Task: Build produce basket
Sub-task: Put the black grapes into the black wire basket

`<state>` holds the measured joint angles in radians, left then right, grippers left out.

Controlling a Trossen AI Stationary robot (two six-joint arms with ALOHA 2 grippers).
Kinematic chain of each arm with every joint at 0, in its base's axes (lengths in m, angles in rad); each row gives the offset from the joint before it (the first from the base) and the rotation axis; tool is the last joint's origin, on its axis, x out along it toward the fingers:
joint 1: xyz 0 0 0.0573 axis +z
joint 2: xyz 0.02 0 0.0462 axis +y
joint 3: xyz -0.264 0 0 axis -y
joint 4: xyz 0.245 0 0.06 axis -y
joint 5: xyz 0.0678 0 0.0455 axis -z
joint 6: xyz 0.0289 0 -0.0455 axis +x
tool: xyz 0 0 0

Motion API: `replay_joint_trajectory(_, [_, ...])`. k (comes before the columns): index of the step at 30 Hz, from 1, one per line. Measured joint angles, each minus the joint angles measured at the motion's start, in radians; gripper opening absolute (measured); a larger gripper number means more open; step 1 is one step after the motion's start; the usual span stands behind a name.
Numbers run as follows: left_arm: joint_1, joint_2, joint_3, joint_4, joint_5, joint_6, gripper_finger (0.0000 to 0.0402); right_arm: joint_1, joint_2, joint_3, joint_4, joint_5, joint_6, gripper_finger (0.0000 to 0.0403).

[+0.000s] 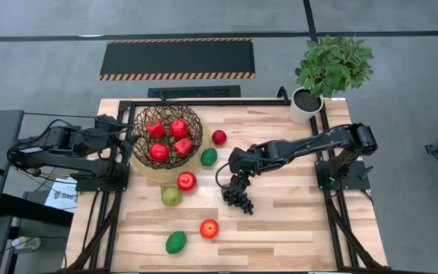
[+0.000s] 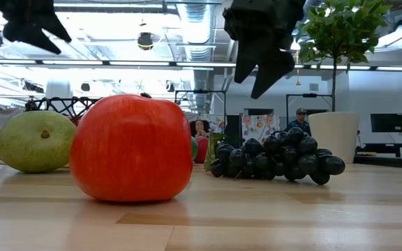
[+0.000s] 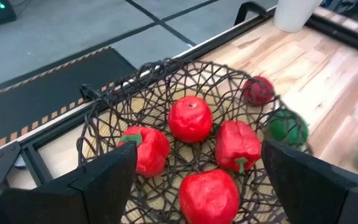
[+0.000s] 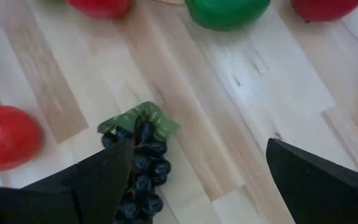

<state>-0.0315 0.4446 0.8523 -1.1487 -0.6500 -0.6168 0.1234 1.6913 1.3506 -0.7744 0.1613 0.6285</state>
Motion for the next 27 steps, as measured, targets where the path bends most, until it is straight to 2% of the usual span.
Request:
replay_joint_trajectory(7, [0.000, 0.000, -0.096, 0.040, 0.011, -0.017, 0.0330, 0.023, 0.000, 0.000, -0.007, 0.002, 0.034, 0.0385])
replay_joint_trajectory(12, [0.000, 0.000, -0.093, 0.093, 0.035, -0.005, 0.0330, 0.042, 0.017, -0.001, -0.012, 0.028, 0.053, 0.0384])
replay_joint_trajectory(21, [0.000, -0.020, -0.011, 0.252, 0.299, 0.110, 0.0330, 0.061, 0.113, 0.000, -0.028, 0.025, 0.054, 0.0384])
replay_joint_trajectory(27, [0.000, -0.036, -0.009, 0.308, 0.358, 0.137, 0.0330, 0.043, 0.127, 0.001, -0.063, 0.018, 0.047, 0.0384])
